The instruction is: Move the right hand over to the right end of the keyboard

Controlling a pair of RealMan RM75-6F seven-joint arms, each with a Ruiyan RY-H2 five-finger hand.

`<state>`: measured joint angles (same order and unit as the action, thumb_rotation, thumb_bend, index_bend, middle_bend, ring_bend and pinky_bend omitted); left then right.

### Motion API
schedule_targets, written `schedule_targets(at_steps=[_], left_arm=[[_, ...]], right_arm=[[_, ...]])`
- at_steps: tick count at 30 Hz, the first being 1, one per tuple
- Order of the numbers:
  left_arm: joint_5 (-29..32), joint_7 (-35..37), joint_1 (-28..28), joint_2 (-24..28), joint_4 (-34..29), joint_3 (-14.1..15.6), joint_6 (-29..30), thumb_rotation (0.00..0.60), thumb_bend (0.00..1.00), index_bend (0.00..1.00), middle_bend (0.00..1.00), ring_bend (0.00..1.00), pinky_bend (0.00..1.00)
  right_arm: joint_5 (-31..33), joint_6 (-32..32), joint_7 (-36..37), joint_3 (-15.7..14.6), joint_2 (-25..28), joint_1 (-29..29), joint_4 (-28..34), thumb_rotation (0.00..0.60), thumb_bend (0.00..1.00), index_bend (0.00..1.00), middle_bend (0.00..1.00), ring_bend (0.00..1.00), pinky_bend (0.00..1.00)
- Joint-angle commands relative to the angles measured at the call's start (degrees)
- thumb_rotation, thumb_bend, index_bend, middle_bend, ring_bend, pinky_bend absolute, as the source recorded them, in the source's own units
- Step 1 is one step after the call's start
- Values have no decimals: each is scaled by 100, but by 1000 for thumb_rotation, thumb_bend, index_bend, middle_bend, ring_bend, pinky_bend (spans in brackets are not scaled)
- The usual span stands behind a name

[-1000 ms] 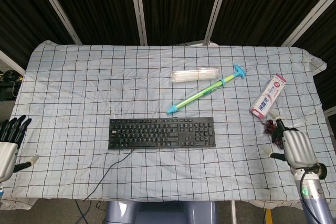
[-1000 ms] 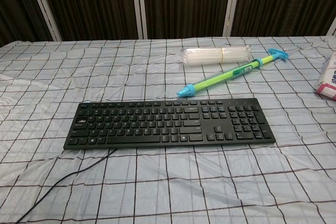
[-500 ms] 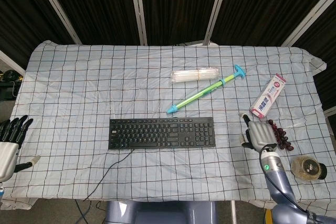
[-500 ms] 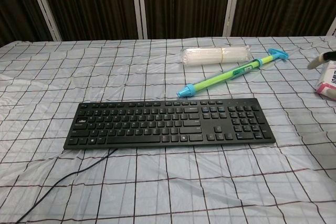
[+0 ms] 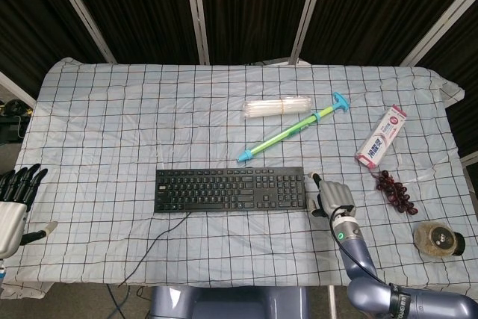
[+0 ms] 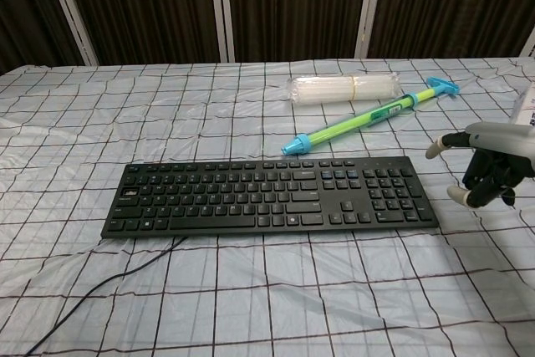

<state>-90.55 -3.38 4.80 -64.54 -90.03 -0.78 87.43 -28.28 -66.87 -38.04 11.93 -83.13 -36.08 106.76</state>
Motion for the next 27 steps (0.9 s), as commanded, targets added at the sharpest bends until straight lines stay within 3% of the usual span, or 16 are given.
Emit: schedule_targets(at_steps=[1,27], left_arm=[[12,6,3,0,3,-4,-9,600,79,0,0,0,0],[82,76,26,11,-20,-20,-68,600,79,0,0,0,0]], right_arm=[[34,-44,9,-8,-89,-57,-38,600,505,135,858,811,619],[454,90,52,-56,-437,-392,-443,600,542,138,860,816,619]])
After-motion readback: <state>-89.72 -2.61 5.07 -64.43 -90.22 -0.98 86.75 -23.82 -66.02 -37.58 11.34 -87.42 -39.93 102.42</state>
